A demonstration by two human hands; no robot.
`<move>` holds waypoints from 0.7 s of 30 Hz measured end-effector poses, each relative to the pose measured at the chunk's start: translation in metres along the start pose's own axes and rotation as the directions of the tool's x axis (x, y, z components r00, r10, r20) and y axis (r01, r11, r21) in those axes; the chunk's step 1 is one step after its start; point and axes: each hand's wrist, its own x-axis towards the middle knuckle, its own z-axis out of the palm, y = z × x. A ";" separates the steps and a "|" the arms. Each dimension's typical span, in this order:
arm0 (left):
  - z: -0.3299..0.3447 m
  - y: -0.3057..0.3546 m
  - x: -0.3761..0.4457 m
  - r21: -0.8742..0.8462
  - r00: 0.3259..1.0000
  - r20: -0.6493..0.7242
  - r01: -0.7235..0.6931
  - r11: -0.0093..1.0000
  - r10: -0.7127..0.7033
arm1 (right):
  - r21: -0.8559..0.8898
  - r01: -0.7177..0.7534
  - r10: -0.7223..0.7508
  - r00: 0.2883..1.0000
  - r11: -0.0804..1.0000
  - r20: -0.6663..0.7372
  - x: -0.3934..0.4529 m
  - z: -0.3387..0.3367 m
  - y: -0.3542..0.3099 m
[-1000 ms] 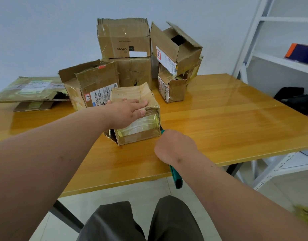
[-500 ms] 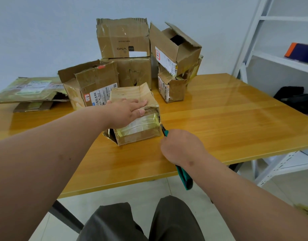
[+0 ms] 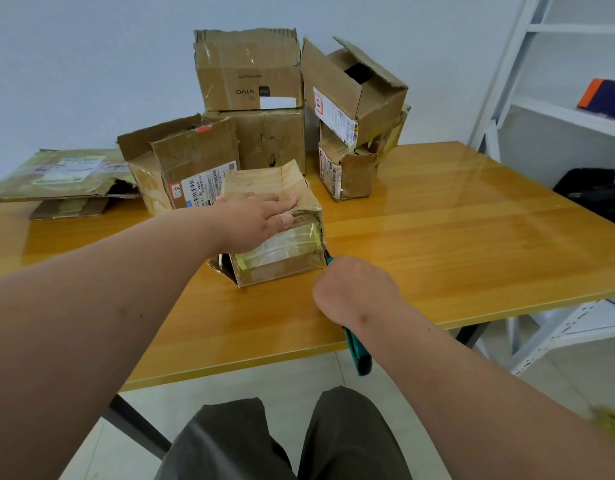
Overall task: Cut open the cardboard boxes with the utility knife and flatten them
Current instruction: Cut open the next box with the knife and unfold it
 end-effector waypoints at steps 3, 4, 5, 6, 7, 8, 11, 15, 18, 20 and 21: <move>0.000 0.001 -0.001 -0.007 1.000 0.001 0.004 1.000 -0.004 | -0.059 -0.001 0.001 1.000 0.998 0.012 0.000 0.001 -0.003; 0.001 0.001 -0.001 -0.008 1.000 0.003 0.006 1.000 -0.006 | -0.074 -0.003 0.005 1.000 0.997 0.025 -0.001 0.001 -0.004; 0.001 0.001 -0.001 -0.004 1.000 0.005 0.008 1.000 -0.008 | -0.082 -0.006 0.009 0.999 0.997 0.044 0.000 0.000 -0.004; 0.001 0.001 0.000 0.003 1.000 0.007 0.009 1.000 -0.009 | -0.080 -0.012 0.017 0.998 0.997 0.066 0.001 0.000 -0.005; 0.001 0.001 0.000 0.011 1.000 0.009 0.009 1.000 -0.009 | -0.072 -0.018 0.024 0.996 0.997 0.087 0.001 -0.001 -0.005; 0.001 0.001 0.000 0.017 1.000 0.009 0.009 1.000 -0.010 | -0.072 -0.024 0.031 0.994 0.997 0.105 0.002 -0.003 -0.005; 0.001 0.001 0.001 0.022 1.000 0.003 0.012 1.000 -0.012 | -0.156 0.023 0.010 0.978 0.987 0.207 0.005 -0.005 -0.003; 0.000 -0.002 0.001 -0.001 1.000 0.002 0.006 1.000 -0.006 | -0.223 0.069 -0.009 0.966 0.972 0.258 0.008 -0.010 0.000; 0.001 -0.003 0.002 0.002 1.000 -0.002 0.002 1.000 -0.002 | -0.233 0.092 -0.038 0.973 0.968 0.226 0.009 -0.011 0.003; 0.001 -0.003 0.003 0.005 1.000 0.003 0.002 1.000 -0.002 | -0.167 0.061 -0.035 0.988 0.984 0.153 0.007 -0.005 0.008; 0.001 -0.003 0.003 0.004 1.000 0.007 0.002 1.000 -0.002 | -0.109 0.037 -0.027 0.995 0.993 0.098 0.006 -0.002 0.010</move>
